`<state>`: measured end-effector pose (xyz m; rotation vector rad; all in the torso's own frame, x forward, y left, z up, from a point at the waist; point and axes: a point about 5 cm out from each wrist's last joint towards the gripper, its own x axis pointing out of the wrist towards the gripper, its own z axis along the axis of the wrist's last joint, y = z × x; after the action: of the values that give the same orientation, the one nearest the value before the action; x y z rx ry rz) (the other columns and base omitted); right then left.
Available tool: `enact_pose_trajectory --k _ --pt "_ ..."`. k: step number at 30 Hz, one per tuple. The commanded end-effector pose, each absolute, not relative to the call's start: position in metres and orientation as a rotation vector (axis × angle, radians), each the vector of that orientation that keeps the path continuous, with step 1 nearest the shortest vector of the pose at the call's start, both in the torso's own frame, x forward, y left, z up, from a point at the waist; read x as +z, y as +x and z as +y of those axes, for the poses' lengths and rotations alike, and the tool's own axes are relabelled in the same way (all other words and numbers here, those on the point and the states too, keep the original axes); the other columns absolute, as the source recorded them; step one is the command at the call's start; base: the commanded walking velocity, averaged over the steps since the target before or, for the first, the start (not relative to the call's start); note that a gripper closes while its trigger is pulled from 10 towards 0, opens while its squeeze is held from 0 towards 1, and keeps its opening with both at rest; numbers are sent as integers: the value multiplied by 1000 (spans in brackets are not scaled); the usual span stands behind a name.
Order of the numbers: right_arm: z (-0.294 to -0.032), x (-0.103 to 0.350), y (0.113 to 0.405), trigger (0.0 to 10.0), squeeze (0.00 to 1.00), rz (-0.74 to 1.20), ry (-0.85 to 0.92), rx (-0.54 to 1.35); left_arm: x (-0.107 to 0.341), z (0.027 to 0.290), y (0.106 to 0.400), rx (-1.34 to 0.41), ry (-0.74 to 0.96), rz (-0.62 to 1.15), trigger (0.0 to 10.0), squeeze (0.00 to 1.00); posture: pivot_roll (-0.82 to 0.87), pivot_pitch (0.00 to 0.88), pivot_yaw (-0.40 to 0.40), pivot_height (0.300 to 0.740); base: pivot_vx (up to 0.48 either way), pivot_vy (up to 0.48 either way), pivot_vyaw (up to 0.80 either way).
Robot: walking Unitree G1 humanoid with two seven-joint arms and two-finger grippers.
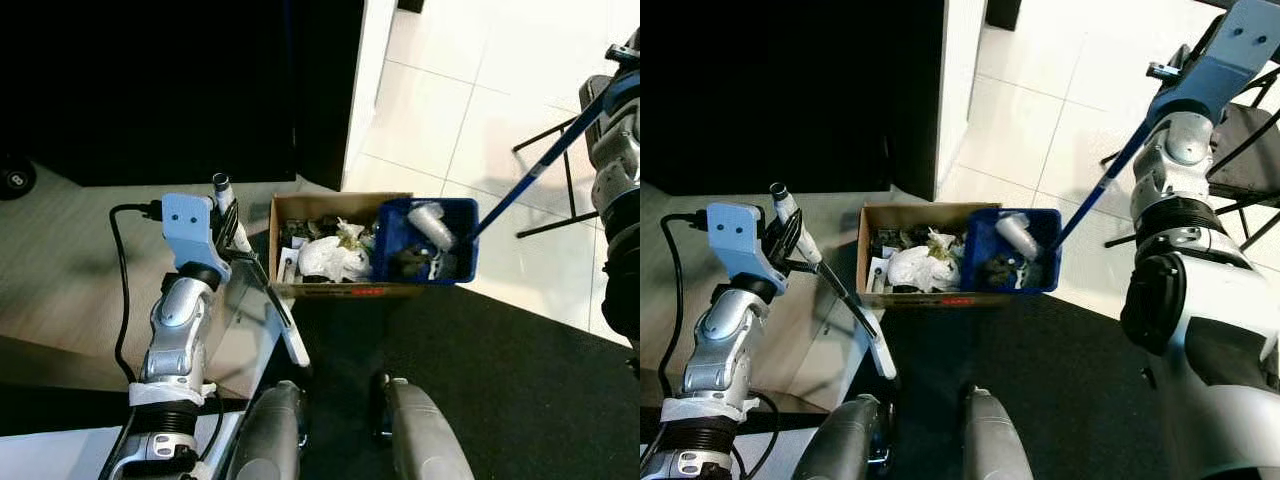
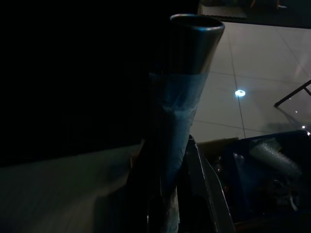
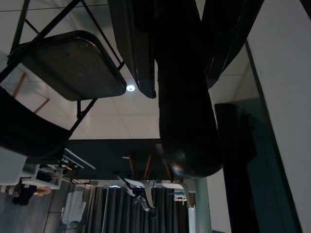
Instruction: Sweep floor
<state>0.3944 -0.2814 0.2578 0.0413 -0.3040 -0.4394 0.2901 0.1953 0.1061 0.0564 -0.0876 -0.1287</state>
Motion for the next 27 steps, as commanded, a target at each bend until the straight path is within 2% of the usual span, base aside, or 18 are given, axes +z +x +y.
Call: enact_pose_trajectory --k 1,7,20,27 --pt "-276 275 396 10000 0 -374 13 -430 109 192 291 -140 41 -106 10000 0 53 136 -42 740 0 0 0" --pt "-265 279 400 10000 0 -388 -27 -404 109 193 289 -135 42 -113 10000 0 57 131 -51 740 0 0 0" --pt "-212 286 406 10000 0 -507 -365 -345 109 196 287 -125 50 -118 10000 0 61 132 -57 740 0 0 0" --pt "-201 284 407 10000 0 -517 -369 -331 110 196 288 -122 51 -120 10000 0 62 138 -60 740 0 0 0"
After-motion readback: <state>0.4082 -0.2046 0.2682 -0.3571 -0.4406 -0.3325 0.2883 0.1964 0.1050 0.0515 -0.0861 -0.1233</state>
